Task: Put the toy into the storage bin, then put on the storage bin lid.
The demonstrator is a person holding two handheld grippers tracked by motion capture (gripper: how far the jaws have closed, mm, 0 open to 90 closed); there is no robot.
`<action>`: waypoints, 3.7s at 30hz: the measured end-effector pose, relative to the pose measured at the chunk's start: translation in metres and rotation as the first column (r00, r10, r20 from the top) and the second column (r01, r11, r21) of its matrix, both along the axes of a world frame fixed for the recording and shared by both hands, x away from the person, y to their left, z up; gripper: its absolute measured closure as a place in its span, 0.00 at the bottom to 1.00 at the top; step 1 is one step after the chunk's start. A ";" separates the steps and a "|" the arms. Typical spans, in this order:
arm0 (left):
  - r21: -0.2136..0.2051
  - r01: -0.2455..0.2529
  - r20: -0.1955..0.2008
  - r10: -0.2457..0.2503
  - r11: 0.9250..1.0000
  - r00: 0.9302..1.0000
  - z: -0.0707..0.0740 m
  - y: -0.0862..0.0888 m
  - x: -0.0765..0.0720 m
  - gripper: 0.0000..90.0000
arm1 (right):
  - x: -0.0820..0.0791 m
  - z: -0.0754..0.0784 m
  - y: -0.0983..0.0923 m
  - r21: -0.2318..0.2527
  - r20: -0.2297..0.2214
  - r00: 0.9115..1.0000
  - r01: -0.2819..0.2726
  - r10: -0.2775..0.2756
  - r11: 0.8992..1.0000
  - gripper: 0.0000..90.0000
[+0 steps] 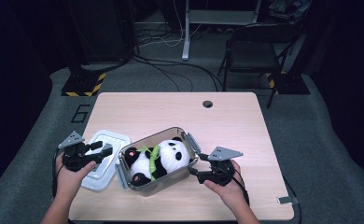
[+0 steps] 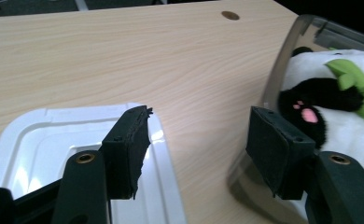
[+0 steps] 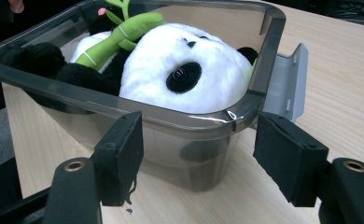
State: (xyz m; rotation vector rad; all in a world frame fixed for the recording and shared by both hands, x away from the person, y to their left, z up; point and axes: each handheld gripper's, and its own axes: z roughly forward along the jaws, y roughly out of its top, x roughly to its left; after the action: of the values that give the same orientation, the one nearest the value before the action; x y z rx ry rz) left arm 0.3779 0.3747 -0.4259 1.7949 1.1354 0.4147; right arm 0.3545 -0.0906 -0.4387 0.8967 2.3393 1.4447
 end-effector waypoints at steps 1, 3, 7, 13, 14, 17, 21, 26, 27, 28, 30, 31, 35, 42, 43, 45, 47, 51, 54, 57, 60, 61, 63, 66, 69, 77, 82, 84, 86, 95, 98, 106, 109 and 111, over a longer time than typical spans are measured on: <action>0.007 -0.014 -0.006 0.014 1.000 1.000 -0.002 0.002 0.002 0.44 | 0.002 0.000 0.001 0.004 0.001 1.000 0.001 -0.001 1.000 0.36; 0.019 -0.038 -0.014 0.038 0.999 0.999 -0.006 0.007 0.006 0.45 | 0.004 0.000 0.002 0.002 0.004 1.000 0.002 -0.002 1.000 0.37; 0.034 -0.072 -0.020 0.073 0.997 0.997 -0.014 0.012 0.011 0.49 | 0.009 0.001 0.004 0.001 0.002 1.000 0.005 -0.006 1.000 0.37; 0.064 -0.094 -0.013 0.095 0.994 0.995 -0.029 0.015 0.013 0.51 | 0.015 0.000 0.009 0.007 0.011 0.999 0.031 -0.031 0.999 0.39; 0.065 -0.086 -0.024 0.088 0.994 0.996 -0.032 0.015 0.014 0.51 | 0.015 0.000 0.010 0.005 0.015 0.999 0.036 -0.036 0.999 0.40; 0.096 -0.096 -0.030 0.099 0.991 0.995 -0.041 0.016 0.017 0.53 | 0.013 -0.002 0.012 0.013 0.040 0.998 0.051 -0.052 0.999 0.41; 0.120 -0.107 -0.048 0.114 0.987 0.992 -0.050 0.018 0.021 0.56 | 0.012 -0.004 0.011 0.010 0.032 0.998 0.049 -0.050 0.999 0.45; 0.144 -0.124 -0.070 0.135 0.982 0.988 -0.060 0.023 0.026 0.57 | 0.007 -0.008 0.009 -0.015 0.037 0.998 0.044 -0.043 0.999 0.46; 0.145 -0.128 -0.067 0.139 0.981 0.988 -0.062 0.023 0.027 0.59 | 0.005 -0.008 0.009 -0.020 0.038 0.998 0.046 -0.045 0.999 0.46; 0.151 -0.137 -0.064 0.147 0.979 0.987 -0.064 0.024 0.027 0.59 | 0.005 -0.008 0.008 -0.023 0.042 0.998 0.045 -0.044 0.999 0.46; 0.169 -0.138 -0.079 0.153 0.976 0.985 -0.067 0.026 0.028 0.61 | 0.003 -0.008 0.006 -0.017 0.040 0.998 0.050 -0.049 0.999 0.46; 0.165 -0.144 -0.080 0.158 0.976 0.984 -0.069 0.026 0.028 0.61 | 0.003 -0.008 0.005 -0.011 0.036 0.998 0.052 -0.051 0.999 0.46; 0.181 -0.143 -0.085 0.160 0.973 0.983 -0.072 0.025 0.029 0.62 | 0.001 -0.007 0.002 -0.004 0.041 0.998 0.054 -0.054 0.999 0.46; 0.195 -0.133 -0.100 0.154 0.972 0.983 -0.076 0.022 0.032 0.62 | -0.001 -0.005 -0.004 0.002 0.052 0.996 0.067 -0.067 0.998 0.46; 0.201 -0.131 -0.104 0.154 0.971 0.983 -0.077 0.021 0.032 0.62 | -0.001 -0.005 -0.006 0.005 0.055 0.996 0.070 -0.071 0.998 0.46; 0.211 -0.128 -0.106 0.153 0.969 0.983 -0.078 0.021 0.033 0.62 | -0.001 -0.005 -0.008 0.010 0.060 0.995 0.077 -0.078 0.997 0.46; 0.206 -0.131 -0.098 0.154 0.970 0.983 -0.079 0.020 0.035 0.62 | -0.002 -0.006 -0.010 0.011 0.057 0.995 0.082 -0.082 0.997 0.46; 0.201 -0.125 -0.101 0.147 0.972 0.984 -0.079 0.019 0.036 0.62 | -0.003 -0.006 -0.013 0.010 0.054 0.994 0.093 -0.094 0.996 0.46; 0.207 -0.127 -0.097 0.149 0.970 0.984 -0.079 0.018 0.036 0.62 | -0.004 -0.006 -0.015 0.013 0.057 0.994 0.098 -0.098 0.995 0.46; 0.214 -0.127 -0.099 0.151 0.968 0.984 -0.079 0.019 0.036 0.62 | -0.004 -0.006 -0.015 0.014 0.057 0.993 0.099 -0.100 0.995 0.46; 0.205 -0.139 -0.085 0.159 0.969 0.984 -0.079 0.019 0.035 0.61 | -0.005 -0.006 -0.015 0.005 0.061 0.993 0.097 -0.097 0.995 0.46; 0.204 -0.135 -0.092 0.157 0.970 0.983 -0.079 0.019 0.035 0.61 | -0.005 -0.006 -0.015 0.008 0.060 0.993 0.097 -0.098 0.995 0.46; 0.204 -0.127 -0.100 0.150 0.971 0.984 -0.079 0.019 0.035 0.62 | -0.004 -0.007 -0.014 0.010 0.057 0.994 0.097 -0.097 0.995 0.46; 0.203 -0.130 -0.106 0.154 0.970 0.982 -0.079 0.017 0.034 0.62 | -0.004 -0.008 -0.014 0.002 0.055 0.994 0.095 -0.095 0.995 0.46; 0.208 -0.126 -0.107 0.150 0.970 0.983 -0.079 0.017 0.035 0.63 | -0.005 -0.008 -0.015 0.004 0.053 0.994 0.098 -0.098 0.995 0.46; 0.229 -0.142 -0.095 0.167 0.963 0.981 -0.079 0.015 0.035 0.64 | -0.005 -0.009 -0.014 0.003 0.045 0.994 0.101 -0.101 0.995 0.46; 0.231 -0.159 -0.109 0.188 0.960 0.976 -0.082 0.021 0.037 0.62 | -0.005 -0.009 -0.015 0.002 0.051 0.994 0.098 -0.098 0.995 0.46; 0.237 -0.150 -0.123 0.183 0.960 0.975 -0.083 0.022 0.038 0.64 | -0.004 -0.010 -0.015 0.001 0.051 0.994 0.098 -0.097 0.995 0.46; 0.244 -0.147 -0.128 0.182 0.958 0.975 -0.083 0.022 0.038 0.66 | -0.004 -0.010 -0.016 0.004 0.049 0.994 0.099 -0.099 0.995 0.46; 0.260 -0.167 -0.120 0.204 0.951 0.972 -0.084 0.018 0.037 0.71 | -0.005 -0.010 -0.017 0.001 0.046 0.994 0.102 -0.102 0.995 0.46; 0.266 -0.166 -0.127 0.205 0.950 0.970 -0.083 0.019 0.038 0.73 | -0.004 -0.010 -0.017 -0.002 0.050 0.994 0.098 -0.098 0.995 0.46; 0.269 -0.163 -0.137 0.205 0.949 0.969 -0.080 0.019 0.037 0.74 | -0.005 -0.010 -0.017 0.001 0.047 0.993 0.107 -0.107 0.994 0.46; 0.278 -0.152 -0.140 0.197 0.948 0.970 -0.078 0.020 0.037 0.74 | -0.004 -0.011 -0.018 -0.001 0.051 0.993 0.103 -0.103 0.995 0.46; 0.269 -0.143 -0.149 0.188 0.952 0.971 -0.076 0.021 0.037 0.74 | -0.004 -0.011 -0.018 -0.001 0.047 0.993 0.105 -0.104 0.995 0.46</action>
State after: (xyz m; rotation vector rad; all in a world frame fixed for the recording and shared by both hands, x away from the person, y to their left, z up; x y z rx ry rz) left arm 0.4147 0.3958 -0.5023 1.9968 1.4141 0.5339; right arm 0.3505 -0.1082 -0.4496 0.9583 2.2251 1.4046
